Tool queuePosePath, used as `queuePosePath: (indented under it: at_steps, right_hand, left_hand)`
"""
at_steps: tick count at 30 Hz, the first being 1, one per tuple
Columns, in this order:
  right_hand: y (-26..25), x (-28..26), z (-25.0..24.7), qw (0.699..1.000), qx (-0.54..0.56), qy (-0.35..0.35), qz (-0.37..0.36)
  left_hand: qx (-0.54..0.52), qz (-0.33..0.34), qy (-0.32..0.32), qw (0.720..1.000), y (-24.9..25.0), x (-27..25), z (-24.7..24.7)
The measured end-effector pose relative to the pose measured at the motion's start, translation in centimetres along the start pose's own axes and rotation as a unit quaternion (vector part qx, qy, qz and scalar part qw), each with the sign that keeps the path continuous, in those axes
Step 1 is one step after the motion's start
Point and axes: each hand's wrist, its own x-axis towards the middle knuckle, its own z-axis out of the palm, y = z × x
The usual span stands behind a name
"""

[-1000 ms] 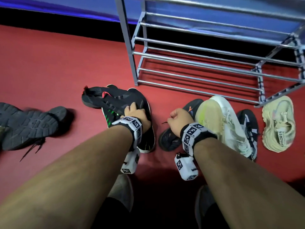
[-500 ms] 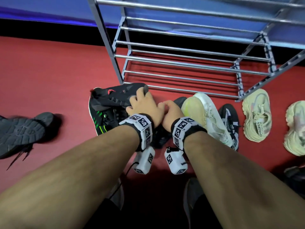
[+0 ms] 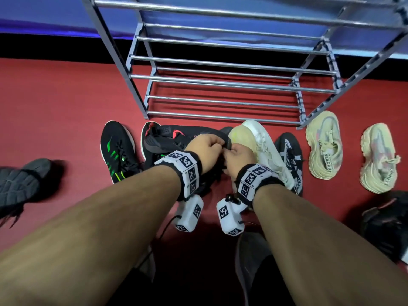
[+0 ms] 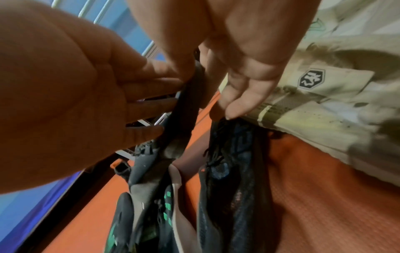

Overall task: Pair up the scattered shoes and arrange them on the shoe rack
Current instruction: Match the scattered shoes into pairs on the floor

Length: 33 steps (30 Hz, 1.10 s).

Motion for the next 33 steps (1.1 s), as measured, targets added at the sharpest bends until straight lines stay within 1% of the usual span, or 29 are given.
queuePosePath:
  at_steps: [2, 3, 5, 7, 9, 11, 13, 14, 16, 17, 20, 22, 24, 25, 26, 28, 29, 31, 33]
  right_hand:
    - [-1.3, -0.4, -0.4, 0.997, 0.066, -0.016, 0.021]
    - [-2.8, -1.4, -0.9, 0.994, 0.105, -0.016, 0.036]
    - [-4.2, -1.9, -2.0, 0.983, 0.175, -0.009, 0.055]
    - [-4.5, -1.7, -3.5, 0.983, 0.176, -0.002, 0.046]
    - [-4.6, -1.6, -5.0, 0.985, 0.167, 0.02, 0.044]
    - [-4.8, -2.0, -6.5, 0.987, 0.151, 0.045, 0.037]
    - [-5.1, -2.6, -7.8, 0.988, 0.142, 0.062, 0.022]
    - [-5.3, -2.9, -8.2, 0.988, 0.139, 0.062, 0.013]
    - [-5.3, -3.6, -8.6, 0.988, 0.139, 0.064, -0.003]
    - [-5.3, -3.8, -8.5, 0.988, 0.137, 0.067, -0.007]
    - [-4.9, -3.8, -7.0, 0.989, 0.126, 0.081, -0.002]
    - [-4.9, -3.8, -5.7, 0.99, 0.13, 0.054, 0.021]
    - [-4.5, -3.3, -3.9, 0.99, 0.127, -0.015, 0.062]
    - [-4.3, -3.2, -2.9, 0.99, 0.106, -0.038, 0.08]
    - [-3.9, -2.9, -1.9, 0.993, 0.072, -0.042, 0.083]
    - [-2.6, -2.0, 0.2, 0.996, 0.009, 0.0, 0.087]
    - [-2.4, -2.2, 1.0, 0.996, -0.015, -0.009, 0.089]
    - [-2.0, -2.3, 2.3, 0.993, -0.09, -0.044, 0.067]
    - [-1.1, -2.1, 2.9, 0.986, -0.148, -0.05, 0.053]
  left_hand:
    - [0.079, 0.018, 0.025, 0.996, -0.4, 0.4, -0.2]
    - [0.124, 0.025, 0.042, 0.991, -0.6, 0.5, -0.4]
    - [0.192, 0.022, 0.081, 0.978, -0.7, 0.6, -1.0]
    - [0.216, 0.007, 0.111, 0.97, -0.6, 0.5, -1.8]
    - [0.226, -0.007, 0.128, 0.966, -0.6, 0.3, -2.5]
    - [0.241, -0.018, 0.119, 0.963, -0.4, 0.0, -2.9]
    - [0.248, -0.017, 0.097, 0.964, -0.4, -0.3, -3.1]
    - [0.236, -0.015, 0.079, 0.968, -0.3, -0.4, -3.1]
    - [0.183, -0.008, 0.04, 0.982, -0.5, -0.7, -3.0]
    - [0.167, -0.006, 0.031, 0.985, -0.7, -0.9, -3.0]
    - [0.175, -0.033, 0.056, 0.982, -1.8, -1.8, -3.3]
    - [0.19, -0.064, 0.065, 0.978, -2.8, -2.3, -3.5]
    - [0.182, -0.102, 0.087, 0.974, -3.8, -2.5, -4.1]
    - [0.172, -0.123, 0.104, 0.972, -4.3, -2.4, -4.6]
    - [0.158, -0.142, 0.122, 0.97, -4.8, -2.3, -5.1]
    - [0.127, -0.181, 0.145, 0.964, -5.8, -1.7, -6.2]
    - [0.112, -0.196, 0.153, 0.962, -6.3, -1.4, -6.6]
    - [0.093, -0.214, 0.167, 0.958, -6.9, -0.8, -7.1]
    - [0.085, -0.221, 0.171, 0.956, -7.4, -0.4, -7.0]
